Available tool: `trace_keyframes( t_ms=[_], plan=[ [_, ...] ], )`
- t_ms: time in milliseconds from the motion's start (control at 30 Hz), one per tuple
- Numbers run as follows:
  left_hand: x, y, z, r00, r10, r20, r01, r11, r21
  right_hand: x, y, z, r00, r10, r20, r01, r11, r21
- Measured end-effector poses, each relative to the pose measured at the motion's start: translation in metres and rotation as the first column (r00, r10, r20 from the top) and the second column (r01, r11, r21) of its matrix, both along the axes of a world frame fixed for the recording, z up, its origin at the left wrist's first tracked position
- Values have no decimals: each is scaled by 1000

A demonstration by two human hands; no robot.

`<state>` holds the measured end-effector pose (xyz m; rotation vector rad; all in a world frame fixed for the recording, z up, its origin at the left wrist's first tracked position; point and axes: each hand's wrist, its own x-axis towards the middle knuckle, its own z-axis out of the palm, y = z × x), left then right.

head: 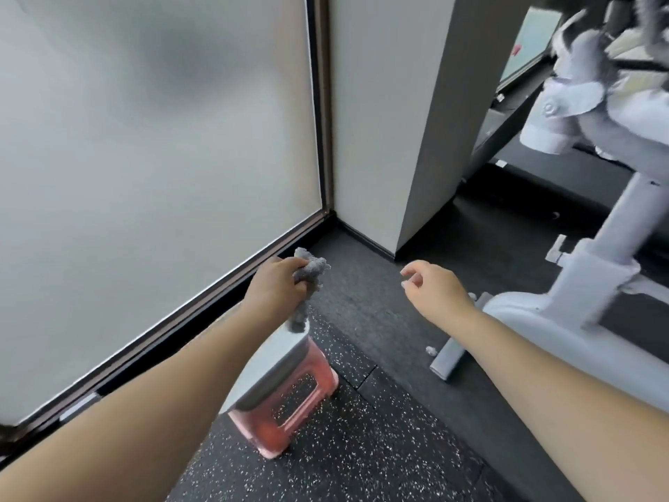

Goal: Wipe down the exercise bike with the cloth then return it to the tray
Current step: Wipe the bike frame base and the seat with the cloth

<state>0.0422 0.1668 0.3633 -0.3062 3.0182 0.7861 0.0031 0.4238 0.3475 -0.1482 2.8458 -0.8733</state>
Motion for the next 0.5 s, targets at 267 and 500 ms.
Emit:
trace_keyframes(
  t_ms=[267, 500],
  plan=[
    [46, 96, -10, 989, -149, 22, 150, 987, -60, 73, 88, -3, 995, -101, -6, 101, 994, -48],
    [113, 201, -27, 967, -252, 18, 253, 967, -31, 155, 178, -14, 985, -170, 0, 169, 982, -79]
  ],
)
